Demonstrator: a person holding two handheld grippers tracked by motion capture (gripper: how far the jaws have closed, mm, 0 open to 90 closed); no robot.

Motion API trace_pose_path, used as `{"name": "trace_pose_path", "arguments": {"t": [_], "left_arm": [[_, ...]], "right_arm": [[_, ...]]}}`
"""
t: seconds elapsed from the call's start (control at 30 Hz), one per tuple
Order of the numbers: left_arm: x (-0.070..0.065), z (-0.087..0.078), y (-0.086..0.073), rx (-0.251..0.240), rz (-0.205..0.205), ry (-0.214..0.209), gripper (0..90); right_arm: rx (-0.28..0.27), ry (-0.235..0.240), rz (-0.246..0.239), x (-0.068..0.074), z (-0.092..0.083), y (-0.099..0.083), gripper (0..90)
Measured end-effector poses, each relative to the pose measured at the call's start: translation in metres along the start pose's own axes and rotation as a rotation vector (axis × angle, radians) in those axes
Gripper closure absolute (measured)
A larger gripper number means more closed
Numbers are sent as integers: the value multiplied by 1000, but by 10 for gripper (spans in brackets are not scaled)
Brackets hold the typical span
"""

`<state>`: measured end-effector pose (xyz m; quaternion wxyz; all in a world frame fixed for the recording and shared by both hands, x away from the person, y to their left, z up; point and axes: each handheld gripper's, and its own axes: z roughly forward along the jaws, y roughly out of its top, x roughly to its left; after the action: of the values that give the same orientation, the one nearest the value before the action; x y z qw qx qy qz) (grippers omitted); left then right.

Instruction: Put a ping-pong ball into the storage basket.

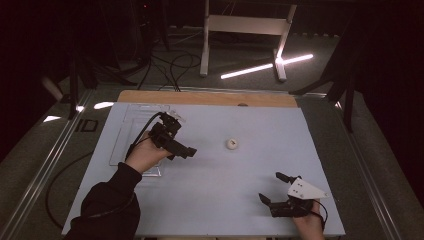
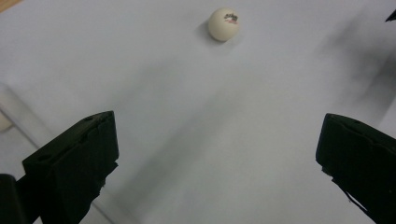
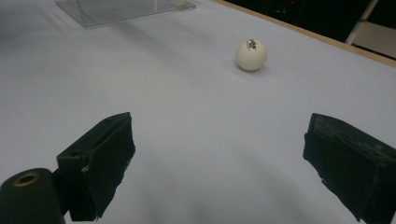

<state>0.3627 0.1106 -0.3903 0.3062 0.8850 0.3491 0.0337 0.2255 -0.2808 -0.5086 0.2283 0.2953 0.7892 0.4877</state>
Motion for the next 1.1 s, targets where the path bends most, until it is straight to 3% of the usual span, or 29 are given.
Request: {"name": "trace_pose_path", "arguments": {"t": [0.47,0.83,0.87,1.1], "left_arm": [[-18,1,14,-38,31,-4,5],[-30,10,21,-69,57,-11,5],[-37,13,24,-68,84,1,6],[-44,19,30,-95,85,-7,6]], "right_arm": [[-3,1,1,0,-1,0,86],[-6,-5,-1,0,-1,0,86],[-6,-5,2,-1,-1,0,86],[-6,-7,1,0,-1,0,86]]}}
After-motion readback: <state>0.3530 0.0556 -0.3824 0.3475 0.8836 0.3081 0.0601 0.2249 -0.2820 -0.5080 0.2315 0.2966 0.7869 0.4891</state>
